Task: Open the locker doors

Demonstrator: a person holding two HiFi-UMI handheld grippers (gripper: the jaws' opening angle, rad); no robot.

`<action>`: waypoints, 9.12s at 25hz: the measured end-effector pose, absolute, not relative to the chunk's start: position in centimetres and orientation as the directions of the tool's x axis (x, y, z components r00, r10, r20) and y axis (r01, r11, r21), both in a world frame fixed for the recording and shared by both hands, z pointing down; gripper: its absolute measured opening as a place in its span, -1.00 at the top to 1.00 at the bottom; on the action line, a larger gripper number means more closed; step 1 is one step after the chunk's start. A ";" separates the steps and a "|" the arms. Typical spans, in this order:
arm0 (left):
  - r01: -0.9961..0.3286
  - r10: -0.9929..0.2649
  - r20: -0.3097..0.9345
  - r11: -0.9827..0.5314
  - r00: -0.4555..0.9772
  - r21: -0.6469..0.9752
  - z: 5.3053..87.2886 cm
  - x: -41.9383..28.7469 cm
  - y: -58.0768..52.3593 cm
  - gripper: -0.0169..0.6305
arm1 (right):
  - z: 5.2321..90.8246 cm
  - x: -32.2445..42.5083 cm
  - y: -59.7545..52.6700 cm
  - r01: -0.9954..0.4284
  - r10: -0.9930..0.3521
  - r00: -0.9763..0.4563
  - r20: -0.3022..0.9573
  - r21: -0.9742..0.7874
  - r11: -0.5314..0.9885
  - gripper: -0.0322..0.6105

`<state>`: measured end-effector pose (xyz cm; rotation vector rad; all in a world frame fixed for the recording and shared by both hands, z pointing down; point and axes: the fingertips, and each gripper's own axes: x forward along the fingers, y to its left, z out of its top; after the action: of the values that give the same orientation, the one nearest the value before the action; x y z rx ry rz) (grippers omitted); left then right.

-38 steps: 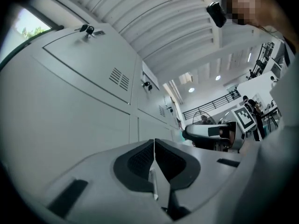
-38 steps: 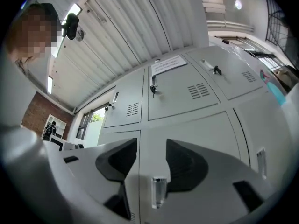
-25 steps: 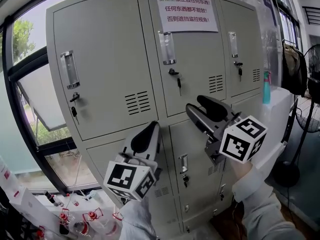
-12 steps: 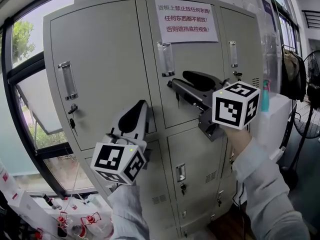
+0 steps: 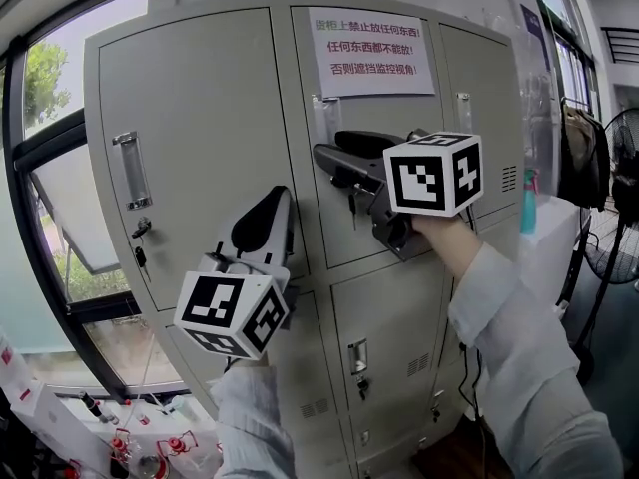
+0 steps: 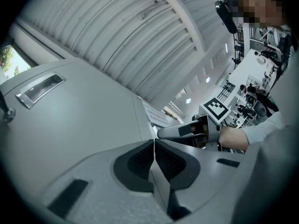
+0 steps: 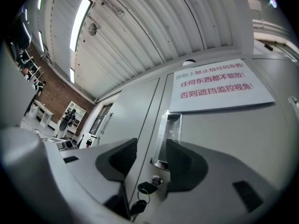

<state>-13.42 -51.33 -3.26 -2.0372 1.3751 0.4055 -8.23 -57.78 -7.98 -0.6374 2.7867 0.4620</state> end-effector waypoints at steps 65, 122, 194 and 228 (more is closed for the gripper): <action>-0.811 -0.699 -0.417 -0.452 0.581 -0.373 4.7 -8.9 -43.6 0.91 | -7.8 1.5 -49.4 -0.658 -0.582 -0.741 -0.335 0.188 0.729 0.51; -0.830 -0.753 -0.359 -0.455 0.552 -0.322 10.7 10.1 -45.3 0.91 | -7.2 22.0 -49.5 -0.521 -0.464 -0.795 -0.392 0.048 0.852 0.58; -0.920 -0.883 -0.278 -0.328 0.379 -0.214 25.2 -25.7 -24.2 0.91 | 21.6 -14.3 -28.2 -0.534 -0.461 -0.815 -0.352 0.143 0.833 0.89; -0.933 -0.829 -0.464 -0.175 0.312 -0.313 1.4 -39.6 -38.4 0.91 | -3.8 -27.9 -42.8 -0.349 -0.221 -0.861 -0.458 0.216 0.912 0.32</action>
<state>-39.60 -38.37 1.41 -2.0429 1.5549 0.2521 -27.91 -42.80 -3.81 -0.4143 2.6411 0.4077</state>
